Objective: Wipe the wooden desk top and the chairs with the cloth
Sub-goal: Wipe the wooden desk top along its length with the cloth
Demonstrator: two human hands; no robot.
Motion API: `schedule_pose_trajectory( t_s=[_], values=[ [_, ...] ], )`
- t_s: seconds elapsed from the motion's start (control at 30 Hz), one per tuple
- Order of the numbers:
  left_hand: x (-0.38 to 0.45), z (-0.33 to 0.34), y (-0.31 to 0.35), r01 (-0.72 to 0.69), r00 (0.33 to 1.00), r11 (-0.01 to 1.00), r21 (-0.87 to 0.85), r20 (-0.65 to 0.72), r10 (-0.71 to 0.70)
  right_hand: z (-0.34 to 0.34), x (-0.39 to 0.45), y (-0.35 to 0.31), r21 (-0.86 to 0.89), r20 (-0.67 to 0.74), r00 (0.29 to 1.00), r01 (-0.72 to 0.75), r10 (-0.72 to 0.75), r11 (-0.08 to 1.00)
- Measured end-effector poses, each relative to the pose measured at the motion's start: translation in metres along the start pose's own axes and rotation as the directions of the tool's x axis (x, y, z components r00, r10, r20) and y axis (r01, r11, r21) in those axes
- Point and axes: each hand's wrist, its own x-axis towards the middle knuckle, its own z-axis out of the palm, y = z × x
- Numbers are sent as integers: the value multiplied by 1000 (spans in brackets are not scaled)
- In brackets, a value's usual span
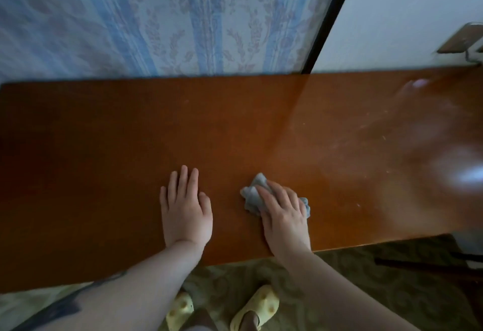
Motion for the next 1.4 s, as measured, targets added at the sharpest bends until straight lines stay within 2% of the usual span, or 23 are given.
schedule_pose_trajectory(
  t_s=[0.07, 0.1, 0.2, 0.27, 0.3, 0.37, 0.47, 0.53, 0.6, 0.67, 0.73, 0.8, 0.87, 0.93, 0.97, 1.03, 1.13, 1.17, 1.2, 1.27, 1.33, 1.37, 1.4],
  values=[
    [0, -2, 0, 4, 1000, 1000, -8, -3, -4, 12, 14, -27, 59, -49, 975, -215, 218, 975],
    [0, -2, 0, 4, 1000, 1000, -12, 0, -4, 16, 16, -40, 47, -31, 976, -212, 214, 976],
    [0, -4, 1, 7, 1000, 1000, -24, 10, -7, 17, 11, -43, -20, 127, 983, 135, -131, 991],
    [0, -3, 1, 14, 1000, 999, -36, 7, -14, 6, 15, -15, -76, 186, 916, 375, -356, 924],
    [1, -2, 1, 16, 1000, 999, -41, 4, -16, 3, 22, -1, -105, 209, 891, 431, -404, 896],
    [1, -1, 1, 11, 1000, 999, -40, -9, -11, -2, 41, 15, -105, 215, 916, 367, -339, 924],
    [2, 0, 2, 7, 1000, 999, -36, -10, -8, 2, 63, -9, -85, 151, 986, 79, -66, 993],
    [2, 0, 1, 17, 1000, 999, -37, -13, -18, 7, 63, -29, -68, 156, 987, 37, -26, 997],
    [2, -1, 0, 8, 1000, 999, -42, -13, -9, 9, 53, -29, -56, 217, 961, 185, -169, 981],
    [2, -1, 0, 1, 1000, 999, -43, -7, -1, 4, 46, -9, -63, 280, 897, 373, -343, 926],
    [2, -2, 1, 5, 1000, 999, -45, 5, -5, -1, 52, 13, -81, 287, 866, 447, -409, 891],
    [2, -3, 2, 16, 1000, 999, -40, 24, -15, -4, 65, 16, -83, 233, 927, 322, -295, 943],
    [2, -2, 2, 15, 999, 1000, -22, 36, -15, 2, 79, -7, -69, 142, 988, 71, -61, 995],
    [2, -3, 3, 14, 999, 1000, -6, 50, -13, 10, 85, -39, -42, 106, 992, -67, 71, 997],
    [2, -4, 3, 15, 998, 1000, 0, 55, -15, 14, 84, -49, -37, 125, 991, -44, 48, 998],
    [1, -4, 2, 22, 998, 1000, 3, 52, -22, 17, 78, -48, -57, 206, 969, 148, -133, 987],
    [13, -9, -2, 11, 999, 998, -58, 35, -9, 2, 91, -10, -32, 397, 813, 476, -425, 879],
    [20, -9, -4, -9, 999, 997, -73, 33, 11, 0, 103, 3, -32, 435, 765, 540, -475, 841],
    [27, -8, -7, -30, 999, 996, -81, 30, 33, -2, 114, 10, -49, 442, 755, 559, -484, 828],
    [46, -12, -10, -53, 999, 992, -115, 6, 54, 4, 125, 0, -84, 320, 879, 397, -353, 914],
    [72, -15, -10, -16, 1000, 989, -150, -26, 12, 20, 124, -39, -26, 91, 995, 49, -46, 998],
    [85, -17, -9, 20, 999, 987, -160, -22, -24, 31, 120, -60, 27, 16, 996, -87, 87, 996],
    [97, -19, -8, 56, 998, 986, -157, -13, -58, 37, 113, -76, 58, 2, 990, -143, 143, 988]
  ],
)
